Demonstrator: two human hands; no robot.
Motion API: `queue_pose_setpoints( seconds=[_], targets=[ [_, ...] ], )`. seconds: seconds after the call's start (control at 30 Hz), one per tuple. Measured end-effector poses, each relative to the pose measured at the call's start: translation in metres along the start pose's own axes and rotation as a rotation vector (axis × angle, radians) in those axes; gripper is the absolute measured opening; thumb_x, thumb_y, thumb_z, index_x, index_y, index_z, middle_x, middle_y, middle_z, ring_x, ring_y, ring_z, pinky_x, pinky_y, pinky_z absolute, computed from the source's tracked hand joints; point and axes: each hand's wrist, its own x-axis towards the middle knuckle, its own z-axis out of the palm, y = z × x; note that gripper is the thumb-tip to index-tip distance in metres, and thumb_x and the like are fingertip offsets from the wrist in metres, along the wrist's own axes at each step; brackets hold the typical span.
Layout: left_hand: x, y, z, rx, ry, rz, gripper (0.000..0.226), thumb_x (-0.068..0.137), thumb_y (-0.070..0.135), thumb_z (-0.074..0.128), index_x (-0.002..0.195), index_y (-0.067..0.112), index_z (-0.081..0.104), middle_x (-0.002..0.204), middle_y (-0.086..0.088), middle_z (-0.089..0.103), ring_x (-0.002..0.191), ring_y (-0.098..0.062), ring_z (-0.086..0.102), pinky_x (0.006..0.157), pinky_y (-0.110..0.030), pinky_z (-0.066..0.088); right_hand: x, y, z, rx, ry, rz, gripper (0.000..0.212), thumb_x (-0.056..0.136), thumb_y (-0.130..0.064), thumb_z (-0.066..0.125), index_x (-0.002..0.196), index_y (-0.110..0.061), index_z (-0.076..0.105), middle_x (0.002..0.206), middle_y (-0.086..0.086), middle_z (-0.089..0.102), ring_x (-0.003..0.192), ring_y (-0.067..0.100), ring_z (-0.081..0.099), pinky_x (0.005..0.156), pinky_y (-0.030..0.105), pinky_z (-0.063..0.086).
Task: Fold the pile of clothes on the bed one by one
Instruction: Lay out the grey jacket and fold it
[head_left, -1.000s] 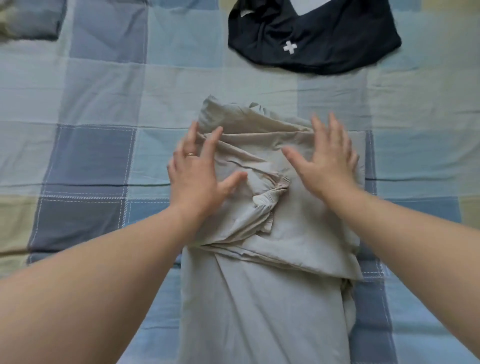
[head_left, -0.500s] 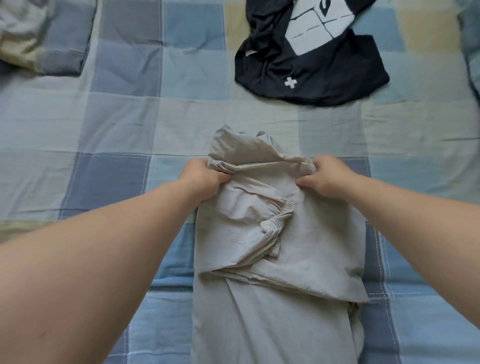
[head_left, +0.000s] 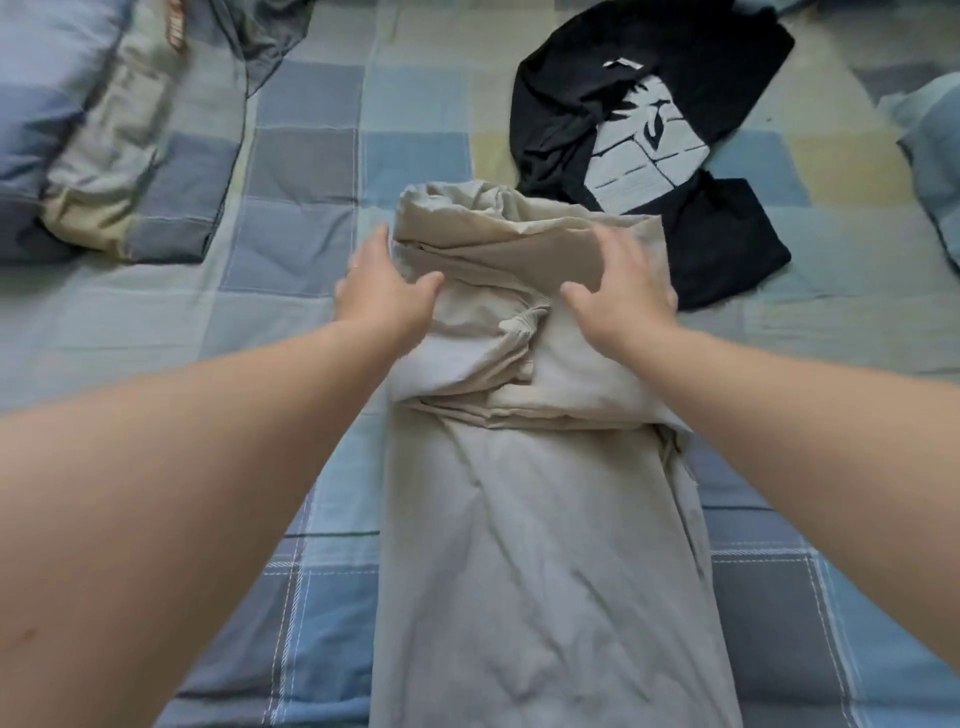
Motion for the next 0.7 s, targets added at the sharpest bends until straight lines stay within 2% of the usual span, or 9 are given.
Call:
queue_pose_setpoints(
  seconds=[0.03, 0.1, 0.2, 0.33, 0.5, 0.6, 0.67, 0.7],
  targets=[
    [-0.011, -0.009, 0.007, 0.08, -0.035, 0.026, 0.081, 0.095, 0.048, 0.06, 0.16, 0.029, 0.016, 0.165, -0.004, 0.023, 0.15, -0.03, 0.023, 0.122, -0.045, 0.022, -0.012, 0.005, 0.007, -0.049, -0.062, 0.002, 0.069, 0.098, -0.04, 0.056, 0.157, -0.033, 0.022, 0.167, -0.004, 0.017, 0.153, 0.019, 0.015, 0.12, 0.05, 0.016],
    [-0.038, -0.028, 0.02, 0.178, -0.133, 0.084, 0.081, 0.095, 0.053, 0.056, 0.16, 0.033, 0.014, 0.168, -0.005, 0.014, 0.154, -0.029, 0.013, 0.124, -0.046, 0.016, -0.041, 0.019, 0.019, -0.116, -0.18, 0.031, 0.072, 0.098, -0.045, 0.052, 0.159, -0.036, 0.014, 0.169, -0.006, 0.006, 0.155, 0.021, 0.004, 0.121, 0.051, 0.009],
    [-0.086, -0.05, 0.034, 0.328, -0.264, 0.188, 0.075, 0.097, 0.055, 0.05, 0.16, 0.038, 0.012, 0.17, -0.001, 0.001, 0.155, -0.028, 0.003, 0.123, -0.046, 0.013, -0.086, 0.037, 0.034, -0.226, -0.301, 0.041, 0.069, 0.1, -0.048, 0.047, 0.159, -0.039, 0.012, 0.169, -0.005, 0.0, 0.155, 0.024, -0.001, 0.123, 0.054, 0.007],
    [-0.15, -0.077, 0.049, 0.538, -0.329, 0.375, 0.073, 0.097, 0.051, 0.048, 0.159, 0.039, 0.011, 0.17, -0.001, -0.008, 0.155, -0.029, -0.003, 0.123, -0.05, 0.011, -0.148, 0.052, 0.052, -0.349, -0.403, -0.034, 0.068, 0.1, -0.052, 0.043, 0.158, -0.042, 0.009, 0.169, -0.005, -0.01, 0.155, 0.025, -0.008, 0.123, 0.053, 0.0],
    [-0.251, -0.124, 0.069, 0.574, -0.475, 0.455, 0.066, 0.097, 0.056, 0.038, 0.159, 0.039, 0.018, 0.17, -0.001, 0.001, 0.156, -0.028, 0.0, 0.124, -0.052, 0.004, -0.259, 0.078, 0.075, -0.414, -0.462, -0.095, 0.069, 0.1, -0.054, 0.039, 0.16, -0.039, 0.007, 0.169, -0.001, -0.012, 0.155, 0.026, -0.009, 0.123, 0.051, -0.001],
    [-0.318, -0.16, 0.069, 0.606, -0.554, 0.506, 0.072, 0.09, 0.06, 0.031, 0.157, 0.034, 0.03, 0.168, -0.005, 0.016, 0.154, -0.031, 0.014, 0.121, -0.053, 0.005, -0.334, 0.088, 0.078, -0.447, -0.619, -0.122, 0.074, 0.099, -0.053, 0.043, 0.159, -0.04, 0.001, 0.167, -0.001, -0.022, 0.154, 0.024, -0.015, 0.122, 0.052, -0.005],
    [-0.349, -0.177, 0.063, 0.637, -0.602, 0.575, 0.073, 0.088, 0.06, 0.028, 0.155, 0.033, 0.034, 0.167, -0.005, 0.018, 0.153, -0.033, 0.018, 0.121, -0.056, 0.009, -0.363, 0.092, 0.072, -0.457, -0.696, -0.145, 0.072, 0.098, -0.047, 0.048, 0.159, -0.04, 0.01, 0.167, -0.002, -0.018, 0.155, 0.021, -0.012, 0.122, 0.05, -0.004],
    [-0.357, -0.18, 0.06, 0.633, -0.632, 0.598, 0.073, 0.088, 0.059, 0.026, 0.155, 0.033, 0.036, 0.168, -0.004, 0.017, 0.154, -0.033, 0.017, 0.121, -0.057, 0.009, -0.369, 0.092, 0.068, -0.405, -0.679, -0.154, 0.066, 0.097, -0.041, 0.051, 0.157, -0.038, 0.022, 0.169, -0.002, -0.007, 0.156, 0.02, -0.003, 0.122, 0.049, 0.001]
  ],
)
